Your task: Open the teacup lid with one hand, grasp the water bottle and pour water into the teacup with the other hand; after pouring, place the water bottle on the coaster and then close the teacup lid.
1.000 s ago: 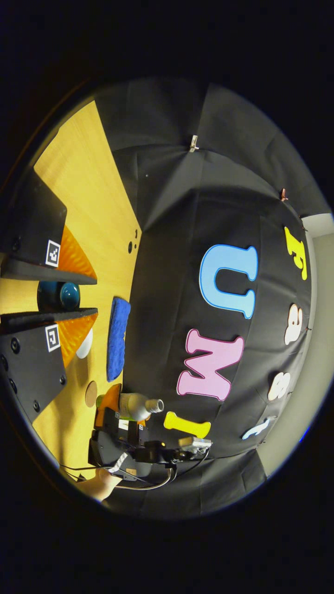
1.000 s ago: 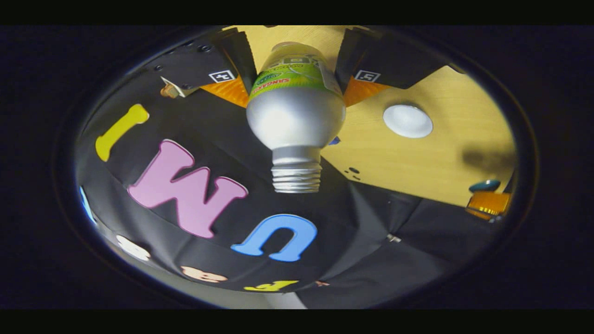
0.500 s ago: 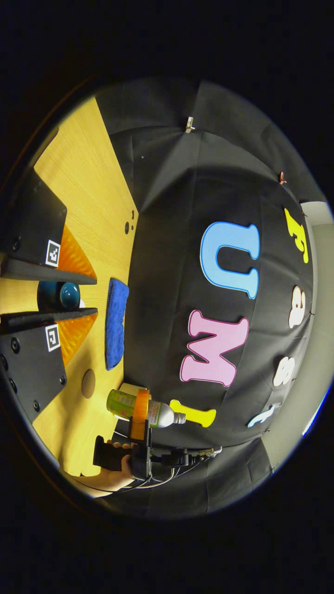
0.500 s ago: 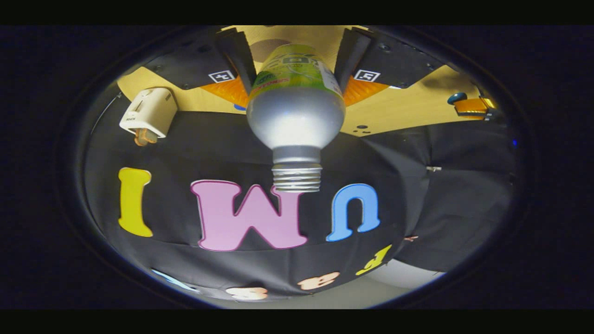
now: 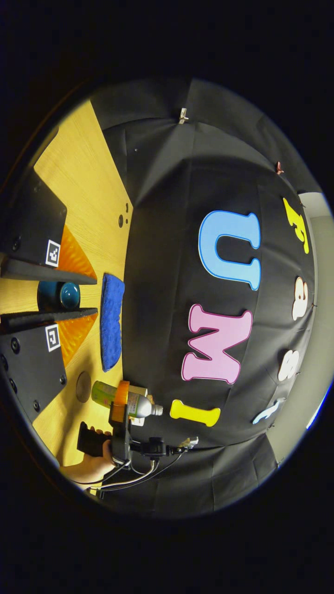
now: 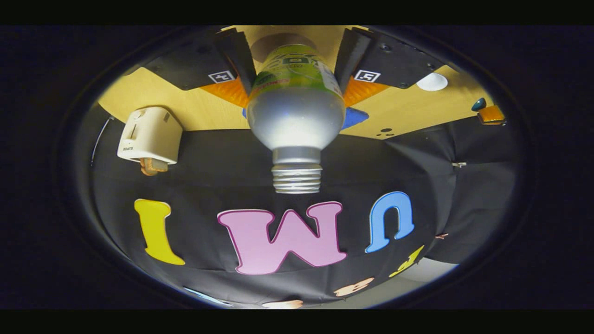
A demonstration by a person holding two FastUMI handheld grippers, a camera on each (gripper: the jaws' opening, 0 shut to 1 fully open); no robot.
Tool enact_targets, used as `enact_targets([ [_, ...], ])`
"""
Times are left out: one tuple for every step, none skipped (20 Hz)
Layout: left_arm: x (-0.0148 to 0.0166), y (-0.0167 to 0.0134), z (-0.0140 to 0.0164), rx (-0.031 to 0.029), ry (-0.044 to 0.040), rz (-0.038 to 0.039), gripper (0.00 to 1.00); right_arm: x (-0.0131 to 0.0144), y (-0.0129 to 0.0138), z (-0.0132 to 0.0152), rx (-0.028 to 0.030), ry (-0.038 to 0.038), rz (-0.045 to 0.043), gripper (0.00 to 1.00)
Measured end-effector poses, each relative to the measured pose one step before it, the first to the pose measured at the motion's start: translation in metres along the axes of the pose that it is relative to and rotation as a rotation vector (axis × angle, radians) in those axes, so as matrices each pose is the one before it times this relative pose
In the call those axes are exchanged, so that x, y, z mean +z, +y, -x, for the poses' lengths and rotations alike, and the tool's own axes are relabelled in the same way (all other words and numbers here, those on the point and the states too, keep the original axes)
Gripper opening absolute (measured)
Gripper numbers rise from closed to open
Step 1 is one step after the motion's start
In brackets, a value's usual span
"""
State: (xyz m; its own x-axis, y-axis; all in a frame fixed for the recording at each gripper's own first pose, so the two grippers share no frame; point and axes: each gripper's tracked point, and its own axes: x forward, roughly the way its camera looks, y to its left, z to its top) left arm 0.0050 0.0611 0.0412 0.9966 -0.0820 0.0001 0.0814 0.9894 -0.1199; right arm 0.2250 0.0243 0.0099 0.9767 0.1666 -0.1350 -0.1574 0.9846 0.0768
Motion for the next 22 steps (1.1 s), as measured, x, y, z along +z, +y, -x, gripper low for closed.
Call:
enact_targets([
  [-0.00211,-0.00094,0.00099,-0.00154,0.00047,0.00903,0.31,-0.00180,-0.00024,-0.00089,0.00575,-0.00009,-0.00646,0.77],
  [-0.00406,-0.00082,0.00054,-0.00268,0.00497,0.00673,0.31,-0.00204,-0.00127,-0.00204,0.00203,-0.00258,-0.00724,0.78],
  [-0.00686,-0.00111,0.00056,-0.00513,0.01810,0.00838,0.31,-0.00172,-0.00119,0.00037,0.00223,0.00085,-0.00884,0.78],
  [-0.00676,-0.00063,0.00124,-0.00359,0.01418,0.00985,0.31,-0.00210,-0.00004,-0.00032,0.00584,-0.00249,-0.00730,0.78],
  [-0.00359,-0.00111,0.00126,-0.00443,0.00916,0.00876,0.31,-0.00242,-0.00040,0.00019,0.00270,0.00373,0.00123,0.78],
  [-0.00189,-0.00091,0.00231,-0.00223,0.00566,0.00403,0.31,-0.00186,-0.00239,-0.00026,-0.00567,-0.00265,0.01000,0.78],
  [-0.00130,-0.00062,0.00191,-0.00064,0.00400,-0.00151,0.31,-0.00292,-0.00430,-0.00021,-0.01264,0.00255,0.02264,0.78],
  [-0.00211,0.00053,0.00197,0.00141,0.00116,-0.00405,0.31,-0.00335,-0.00659,-0.00151,-0.02497,0.00514,0.03532,0.78],
  [-0.00007,0.00041,0.00229,0.00247,0.00094,-0.00154,0.31,-0.00367,-0.00505,-0.00022,-0.02186,0.00518,0.03105,0.74],
  [0.00024,0.00018,0.00145,-0.00059,-0.00138,0.00118,0.31,-0.00334,-0.00123,-0.00046,-0.00419,-0.00046,0.00696,0.79],
  [0.00002,0.00067,0.00191,0.00220,-0.00204,0.00313,0.31,-0.00325,0.00640,-0.00188,0.01245,0.00755,-0.01598,0.75],
  [0.00007,0.00052,0.00208,0.00271,-0.00231,0.00186,0.31,-0.00471,0.00277,-0.00107,0.01135,0.01141,-0.01720,0.79],
  [0.00108,0.00059,0.00194,0.00431,-0.00214,-0.00039,0.31,-0.00428,-0.00001,-0.00109,-0.00194,0.00991,0.00195,0.76],
  [-0.00093,0.00186,0.00265,0.00399,-0.00163,-0.00207,0.31,-0.00157,-0.00208,-0.00064,-0.01519,0.00353,0.01695,0.80],
  [0.00038,0.00140,0.00272,0.00498,-0.00138,-0.00263,0.31,-0.00176,-0.00176,-0.00025,-0.01426,0.00166,0.01381,0.81],
  [-0.00077,0.00122,0.00242,0.00491,-0.00085,-0.00172,0.31,0.00102,-0.00131,0.00056,-0.00848,-0.00606,0.00045,0.81],
  [-0.00060,0.00103,0.00139,0.00444,0.00171,0.00074,0.31,0.00047,-0.00176,-0.00039,-0.01065,-0.00676,-0.00278,0.81],
  [-0.00116,0.00124,0.00198,0.00289,0.00305,0.00285,0.34,0.00055,-0.00356,0.00012,-0.00814,-0.00227,-0.00519,0.81],
  [-0.00009,0.00021,0.00171,0.00022,0.00529,0.00763,0.31,-0.00122,-0.00169,0.00011,-0.00595,0.00305,-0.00859,0.81],
  [-0.00187,-0.00108,0.00116,-0.00203,0.00528,0.01365,0.31,-0.00175,-0.00088,0.00017,0.00108,0.00591,-0.01060,0.81],
  [0.00040,-0.00097,0.00137,-0.00336,-0.00070,0.00925,0.31,0.00121,-0.00108,0.00023,-0.00305,-0.00506,-0.00876,0.82],
  [-0.00017,-0.00013,0.00173,0.00153,0.00084,0.00020,0.31,0.00118,-0.00073,-0.00038,-0.00533,-0.00178,-0.00433,0.82],
])
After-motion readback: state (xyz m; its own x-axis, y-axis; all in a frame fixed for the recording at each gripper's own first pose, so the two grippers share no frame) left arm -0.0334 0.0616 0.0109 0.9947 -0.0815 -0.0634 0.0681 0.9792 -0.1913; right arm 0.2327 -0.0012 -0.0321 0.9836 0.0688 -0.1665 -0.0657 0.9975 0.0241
